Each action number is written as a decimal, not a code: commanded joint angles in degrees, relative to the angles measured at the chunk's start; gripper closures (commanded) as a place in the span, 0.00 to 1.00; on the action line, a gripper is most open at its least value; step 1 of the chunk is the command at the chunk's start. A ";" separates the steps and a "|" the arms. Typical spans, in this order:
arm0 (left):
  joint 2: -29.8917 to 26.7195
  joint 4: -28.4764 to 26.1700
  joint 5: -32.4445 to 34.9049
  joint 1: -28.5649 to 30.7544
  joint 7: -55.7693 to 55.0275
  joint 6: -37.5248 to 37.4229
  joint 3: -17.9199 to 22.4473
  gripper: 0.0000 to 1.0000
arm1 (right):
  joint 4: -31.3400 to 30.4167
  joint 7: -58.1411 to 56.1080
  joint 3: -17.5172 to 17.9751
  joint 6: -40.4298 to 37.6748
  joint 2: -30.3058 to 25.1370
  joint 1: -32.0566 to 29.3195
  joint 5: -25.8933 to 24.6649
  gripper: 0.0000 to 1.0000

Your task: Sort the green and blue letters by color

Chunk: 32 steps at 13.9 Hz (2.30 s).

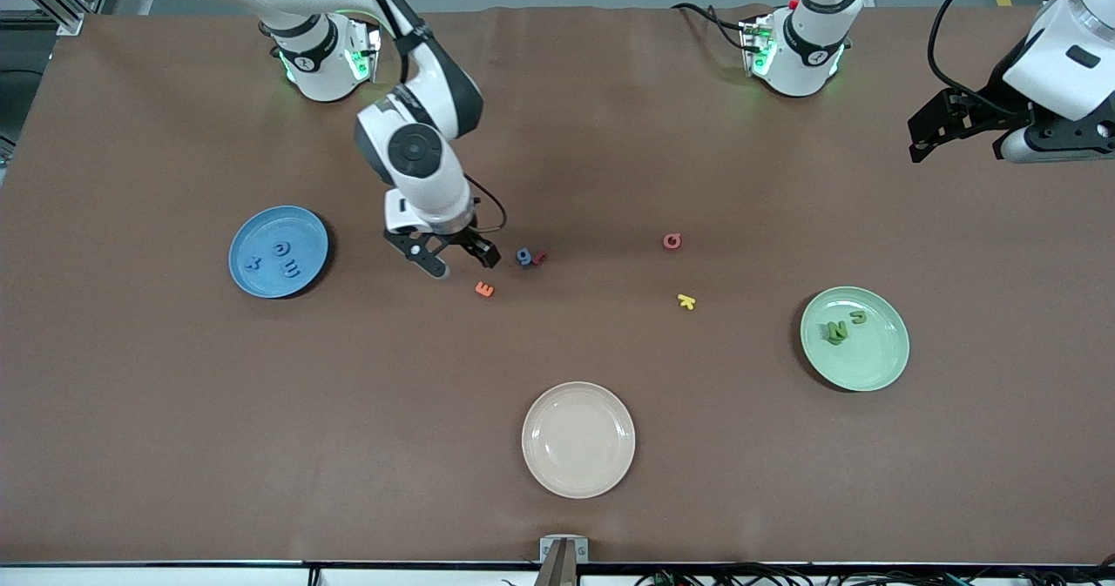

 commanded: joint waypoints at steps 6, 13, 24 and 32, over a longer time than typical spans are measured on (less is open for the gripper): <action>0.11 -0.47 -0.10 0.37 2.96 -0.59 0.43 0.00 | 7.78 18.38 -1.20 0.55 9.43 5.95 -1.25 0.10; 0.55 -0.47 -0.72 0.55 2.96 -0.51 0.43 0.00 | 7.69 26.04 -1.03 4.67 12.24 7.10 -5.30 0.10; 1.51 -0.38 -0.54 0.81 2.88 0.90 0.43 0.00 | 7.60 26.14 -0.94 5.91 13.04 7.71 -5.21 0.38; 1.60 -0.38 -0.80 0.73 2.79 2.48 0.43 0.00 | 7.60 25.52 -1.03 5.83 13.13 7.63 -5.21 0.89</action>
